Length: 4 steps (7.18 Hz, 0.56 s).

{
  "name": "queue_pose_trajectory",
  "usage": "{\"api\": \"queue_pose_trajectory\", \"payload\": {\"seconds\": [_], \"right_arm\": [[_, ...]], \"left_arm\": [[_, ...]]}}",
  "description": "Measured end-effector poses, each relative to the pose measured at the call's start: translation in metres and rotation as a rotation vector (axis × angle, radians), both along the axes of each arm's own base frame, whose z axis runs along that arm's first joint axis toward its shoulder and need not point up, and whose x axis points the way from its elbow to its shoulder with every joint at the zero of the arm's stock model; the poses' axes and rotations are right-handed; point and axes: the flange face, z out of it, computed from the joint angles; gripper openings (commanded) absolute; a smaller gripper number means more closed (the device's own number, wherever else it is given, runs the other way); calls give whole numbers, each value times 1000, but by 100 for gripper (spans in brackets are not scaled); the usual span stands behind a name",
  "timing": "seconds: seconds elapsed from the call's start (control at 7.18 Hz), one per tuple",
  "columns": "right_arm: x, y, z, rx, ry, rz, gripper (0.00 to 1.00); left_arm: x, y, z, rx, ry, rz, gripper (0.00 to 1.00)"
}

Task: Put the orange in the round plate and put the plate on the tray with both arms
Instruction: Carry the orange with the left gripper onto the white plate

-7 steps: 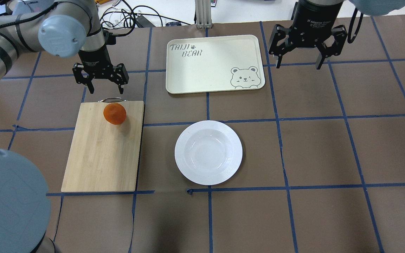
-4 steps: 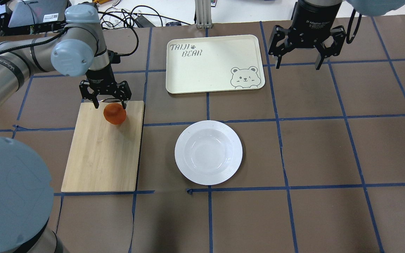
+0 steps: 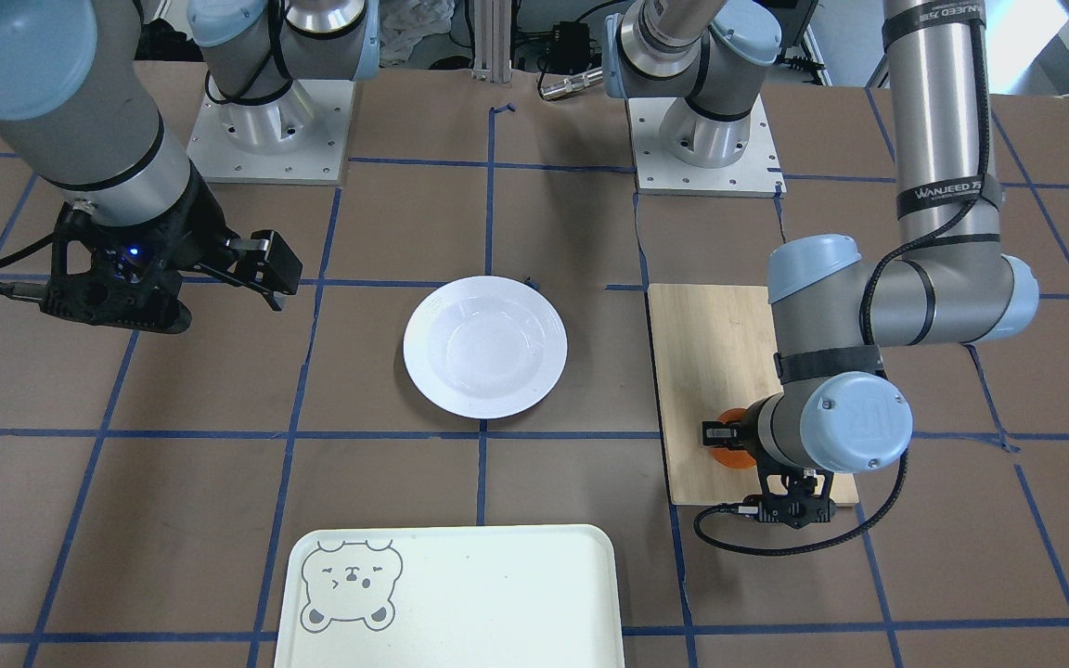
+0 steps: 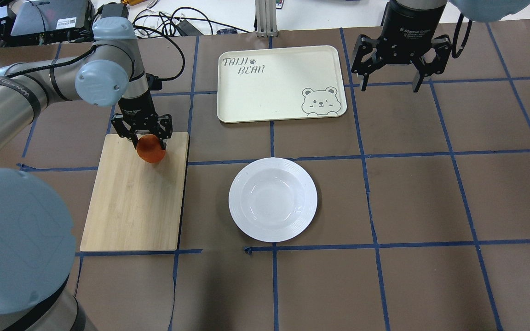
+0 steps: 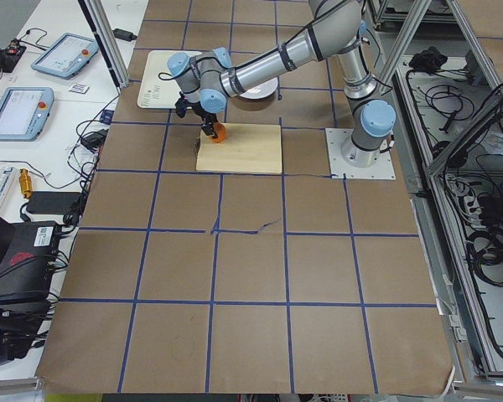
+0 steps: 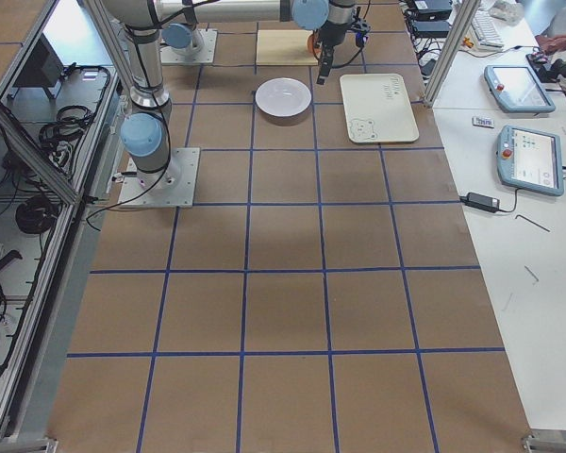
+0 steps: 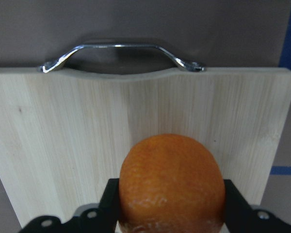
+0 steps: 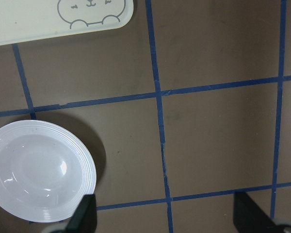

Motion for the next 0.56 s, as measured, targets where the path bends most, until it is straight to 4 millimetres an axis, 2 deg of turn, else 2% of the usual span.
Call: {"api": "queue_pose_trajectory", "payload": {"seconds": [0.14,0.28,0.42,0.56], "right_arm": [[0,0,0,1,1,0,100],[0,0,0,1,1,0,100],[0,0,0,1,0,1,100],[0,0,0,0,-1,1,100]], "left_arm": [[-5,-1,11,-19,15,6,4],[-19,2,25,-36,43,19,4],[-45,12,39,-44,62,28,4],[-90,29,52,-49,67,37,4]]}}
